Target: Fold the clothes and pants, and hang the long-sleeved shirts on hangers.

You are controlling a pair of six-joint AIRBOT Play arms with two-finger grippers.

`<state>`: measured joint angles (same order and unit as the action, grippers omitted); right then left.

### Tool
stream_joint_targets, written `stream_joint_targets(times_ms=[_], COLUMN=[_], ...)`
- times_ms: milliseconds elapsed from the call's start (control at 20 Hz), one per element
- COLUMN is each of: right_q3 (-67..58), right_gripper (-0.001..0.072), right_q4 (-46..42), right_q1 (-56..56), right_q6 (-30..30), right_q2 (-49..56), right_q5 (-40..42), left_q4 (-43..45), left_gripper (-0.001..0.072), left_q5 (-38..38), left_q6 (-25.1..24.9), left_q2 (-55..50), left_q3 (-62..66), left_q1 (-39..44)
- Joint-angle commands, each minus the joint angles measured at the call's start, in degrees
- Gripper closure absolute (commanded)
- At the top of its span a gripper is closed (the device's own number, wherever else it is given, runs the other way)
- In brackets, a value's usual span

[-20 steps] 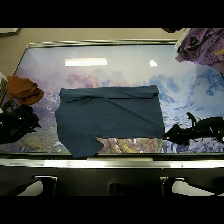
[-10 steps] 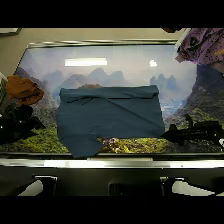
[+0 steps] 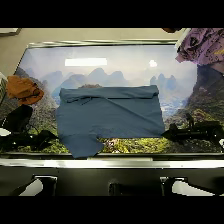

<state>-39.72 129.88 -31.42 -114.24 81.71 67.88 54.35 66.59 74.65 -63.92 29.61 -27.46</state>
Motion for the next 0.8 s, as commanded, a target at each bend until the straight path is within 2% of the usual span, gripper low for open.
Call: stream_joint_targets(times_ms=[0,200,250,350,400,450,500,550,600,750], right_q3=[0.0,0.0,-0.1,-0.1,-0.1,-0.1,-0.1,-0.1,-0.1,-3.9], right_gripper=[0.0685,0.0685,0.0685,0.0685,0.0685,0.0685,0.0685,0.0685,0.0686,0.0687], right_q4=[0.0,0.0,0.0,0.0,0.0,0.1,0.2,0.5,2.2,3.3], right_q1=[0.0,0.0,0.0,0.0,0.0,0.0,0.0,0.0,0.4,8.7], right_q6=[0.0,0.0,0.0,0.0,0.0,0.0,0.0,0.0,-0.2,-0.5], right_q2=[-1.1,-1.1,-1.1,-1.1,-1.1,-1.1,-1.1,-1.2,-1.5,-3.8], right_q5=[0.8,3.0,3.4,4.0,4.2,4.4,4.5,4.7,4.6,0.0], left_q4=[-4.3,-6.2,-6.2,-6.6,-7.1,-8.1,-9.4,-11.1,-12.5,-13.8], left_gripper=[0.0142,0.0150,0.0184,0.0204,0.0316,0.0484,0.0588,0.0603,0.0688,0.0694], left_q5=[-5.3,-10.7,-11.8,-12.8,-12.7,-12.6,-12.6,-12.5,-11.6,-9.3], left_q6=[-2.9,-2.8,-2.7,-2.6,-2.7,-2.7,-2.7,-3.8,-5.3,-5.4], left_q2=[-0.3,-1.0,-1.7,-3.6,-4.7,-5.6,-6.0,-5.9,-5.7,-5.1], left_q3=[-2.6,-2.6,-2.5,-2.5,-2.5,-2.5,-2.5,-2.4,-2.0,2.8], left_q1=[1.8,5.2,6.2,7.6,8.2,8.7,9.1,9.4,9.4,9.8])
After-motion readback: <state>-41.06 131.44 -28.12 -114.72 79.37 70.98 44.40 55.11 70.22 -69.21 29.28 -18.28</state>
